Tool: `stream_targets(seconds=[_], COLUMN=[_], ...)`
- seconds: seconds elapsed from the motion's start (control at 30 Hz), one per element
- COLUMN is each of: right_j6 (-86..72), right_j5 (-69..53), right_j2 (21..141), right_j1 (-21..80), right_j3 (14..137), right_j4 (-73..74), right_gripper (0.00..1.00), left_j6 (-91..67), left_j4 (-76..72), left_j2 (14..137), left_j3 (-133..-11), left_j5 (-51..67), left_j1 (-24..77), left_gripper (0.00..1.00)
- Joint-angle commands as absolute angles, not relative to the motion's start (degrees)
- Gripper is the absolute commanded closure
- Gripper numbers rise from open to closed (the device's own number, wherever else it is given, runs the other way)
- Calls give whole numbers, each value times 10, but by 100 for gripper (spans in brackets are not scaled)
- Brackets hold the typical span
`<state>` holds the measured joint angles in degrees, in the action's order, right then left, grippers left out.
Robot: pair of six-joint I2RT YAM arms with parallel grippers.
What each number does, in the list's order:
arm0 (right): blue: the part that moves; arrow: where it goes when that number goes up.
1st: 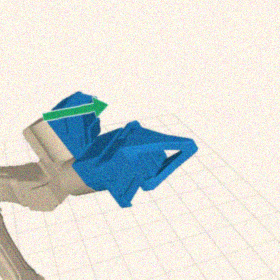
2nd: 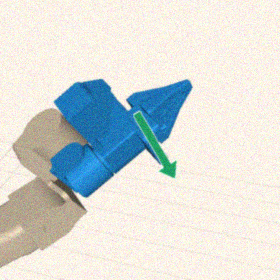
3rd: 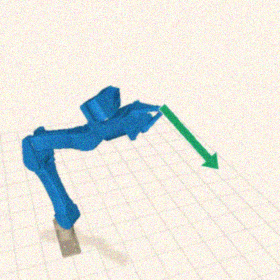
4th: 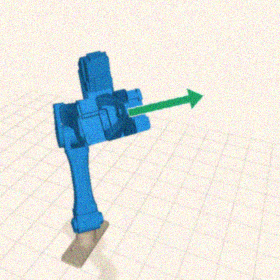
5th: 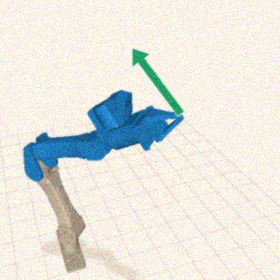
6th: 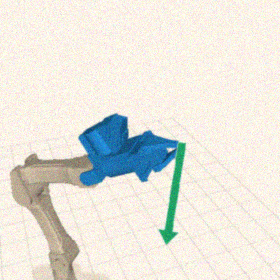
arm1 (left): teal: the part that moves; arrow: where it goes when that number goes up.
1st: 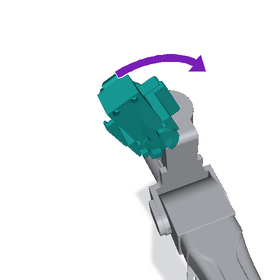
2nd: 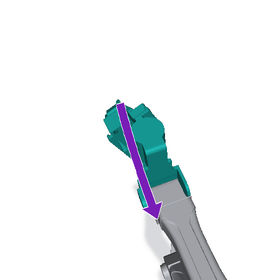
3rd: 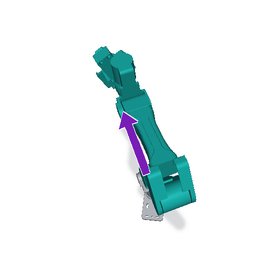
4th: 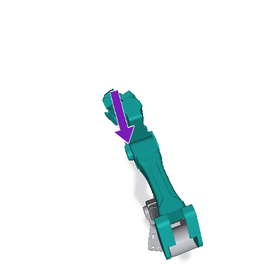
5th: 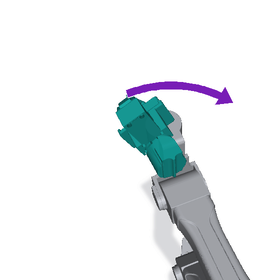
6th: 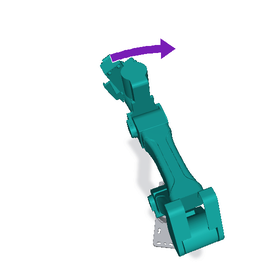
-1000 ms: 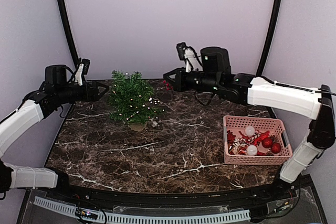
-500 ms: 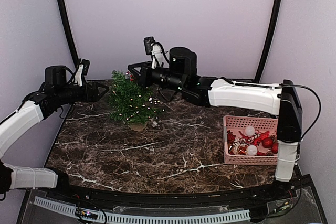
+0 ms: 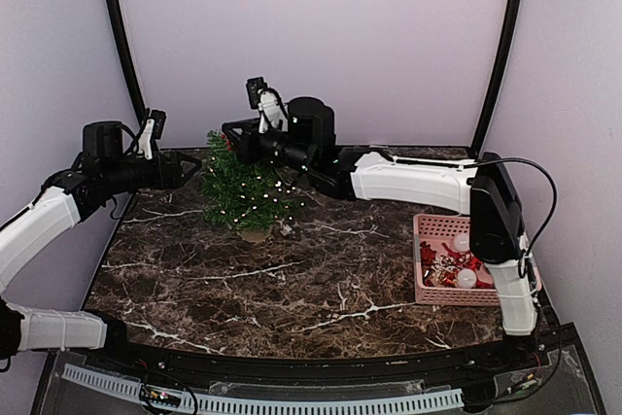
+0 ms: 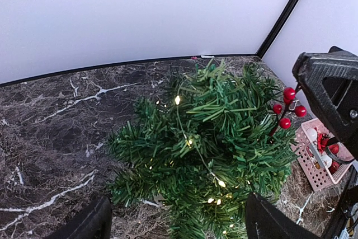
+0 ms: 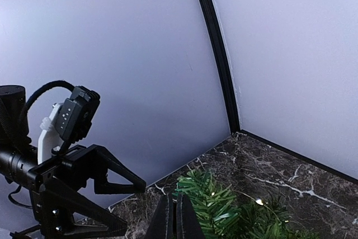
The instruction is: Decorate the small christmas tree
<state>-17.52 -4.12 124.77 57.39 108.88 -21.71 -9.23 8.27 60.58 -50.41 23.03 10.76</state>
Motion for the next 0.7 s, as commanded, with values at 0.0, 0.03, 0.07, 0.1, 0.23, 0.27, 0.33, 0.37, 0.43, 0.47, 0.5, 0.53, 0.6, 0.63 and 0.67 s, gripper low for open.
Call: stream_targets(seconds=[0.0, 0.03, 0.07, 0.1, 0.23, 0.27, 0.33, 0.37, 0.43, 0.47, 0.5, 0.53, 0.6, 0.63, 0.67], right_j6=[-158, -159, -160, -162, -171, -174, -176, -176, -175, -174, -173, -172, -172, -171, -171], right_j5=[-11, -11, -10, -10, -11, -11, -8, -5, -2, -2, -2, -3, -5, -7, -10], right_j2=[1261, 1260, 1259, 1257, 1263, 1266, 1268, 1268, 1268, 1267, 1266, 1265, 1261, 1256, 1254], right_j1=[575, 574, 575, 575, 575, 574, 575, 574, 575, 575, 574, 574, 574, 574, 574], right_j3=[1098, 1092, 1086, 1080, 1065, 1063, 1059, 1057, 1055, 1056, 1056, 1056, 1054, 1052, 1052], right_j4=[-238, -238, -239, -240, -239, -237, -235, -235, -232, -231, -229, -228, -227, -227, -227], right_gripper=[100, 100, 100, 100, 100, 100, 100, 100, 100, 100, 100, 100, 96, 91, 84], left_j6=[-90, -90, -90, -89, -89, -89, -89, -89, -89, -88, -88, -88, -88, -88, -88], left_j4=[70, 70, 70, 71, 71, 71, 72, 72, 72, 72, 72, 72, 73, 73, 73], left_j2=[587, 587, 587, 586, 588, 588, 588, 588, 588, 588, 587, 588, 589, 589, 589], left_j3=[-497, -497, -497, -496, -497, -497, -497, -497, -497, -497, -497, -497, -497, -497, -497], left_j5=[232, 231, 230, 230, 231, 231, 230, 230, 229, 228, 228, 228, 229, 228, 228], left_j1=[105, 105, 105, 105, 105, 105, 105, 105, 105, 105, 105, 105, 105, 105, 105], left_gripper=[16, 16, 16, 16, 16, 16, 16, 16, 16, 16, 16, 16, 16, 16, 16])
